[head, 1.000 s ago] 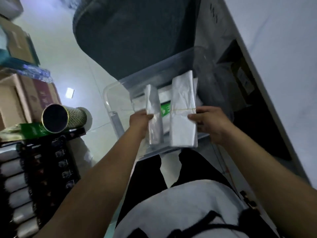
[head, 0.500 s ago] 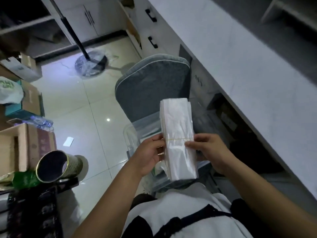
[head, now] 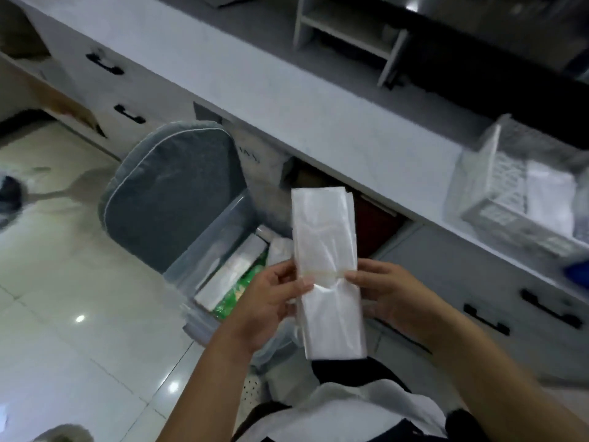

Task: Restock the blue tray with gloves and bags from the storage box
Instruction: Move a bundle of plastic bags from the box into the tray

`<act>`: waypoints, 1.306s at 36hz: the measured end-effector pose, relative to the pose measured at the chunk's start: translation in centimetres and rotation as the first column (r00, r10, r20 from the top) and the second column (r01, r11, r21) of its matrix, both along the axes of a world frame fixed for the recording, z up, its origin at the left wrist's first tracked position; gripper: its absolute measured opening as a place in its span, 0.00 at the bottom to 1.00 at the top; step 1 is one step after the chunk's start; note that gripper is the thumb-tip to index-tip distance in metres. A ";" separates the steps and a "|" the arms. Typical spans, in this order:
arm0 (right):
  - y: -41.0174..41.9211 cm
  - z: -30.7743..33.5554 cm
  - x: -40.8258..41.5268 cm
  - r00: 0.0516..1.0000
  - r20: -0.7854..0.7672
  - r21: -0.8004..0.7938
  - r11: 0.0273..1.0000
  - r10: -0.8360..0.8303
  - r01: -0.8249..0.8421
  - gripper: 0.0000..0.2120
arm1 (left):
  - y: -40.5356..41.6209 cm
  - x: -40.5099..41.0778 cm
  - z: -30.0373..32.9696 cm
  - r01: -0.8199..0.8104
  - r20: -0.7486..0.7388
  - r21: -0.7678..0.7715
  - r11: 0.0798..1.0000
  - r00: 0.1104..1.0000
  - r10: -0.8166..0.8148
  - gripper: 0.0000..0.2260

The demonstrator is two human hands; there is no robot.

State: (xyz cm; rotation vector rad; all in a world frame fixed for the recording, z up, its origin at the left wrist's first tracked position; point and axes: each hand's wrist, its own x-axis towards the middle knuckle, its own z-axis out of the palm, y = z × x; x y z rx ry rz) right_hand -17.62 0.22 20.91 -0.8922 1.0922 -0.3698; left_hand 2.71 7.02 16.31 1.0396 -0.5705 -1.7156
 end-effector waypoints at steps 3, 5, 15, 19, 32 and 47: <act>1.2 0.6 -3.7 0.991 0.085 0.022 0.994 -0.108 0.106 0.23 | -0.8 -2.7 1.1 0.088 -0.101 -0.022 0.996 0.991 -0.090 0.16; 1.9 1.2 -6.2 0.979 0.110 -0.008 0.985 -0.173 0.175 0.23 | -1.4 -4.8 2.0 0.163 -0.115 -0.051 0.985 0.979 -0.168 0.15; 4.0 2.8 -18.6 0.904 0.161 -0.145 0.897 -0.396 0.418 0.18 | -5.9 -16.5 5.9 0.492 0.127 -0.108 0.864 0.869 -0.479 0.20; 4.2 3.2 -25.2 0.856 0.170 -0.172 0.841 -0.488 0.513 0.15 | -7.5 -24.1 6.5 0.533 0.202 -0.089 0.841 0.837 -0.509 0.21; 5.0 1.0 -45.0 0.740 0.285 -0.096 0.750 -0.609 0.654 0.16 | -8.3 -45.3 5.9 0.619 0.220 -0.109 0.777 0.778 -0.589 0.18; -1.0 4.1 -55.9 0.525 0.230 -0.289 0.458 -0.819 0.841 0.11 | -17.6 -59.7 8.4 0.716 0.340 -0.186 0.673 0.690 -0.639 0.18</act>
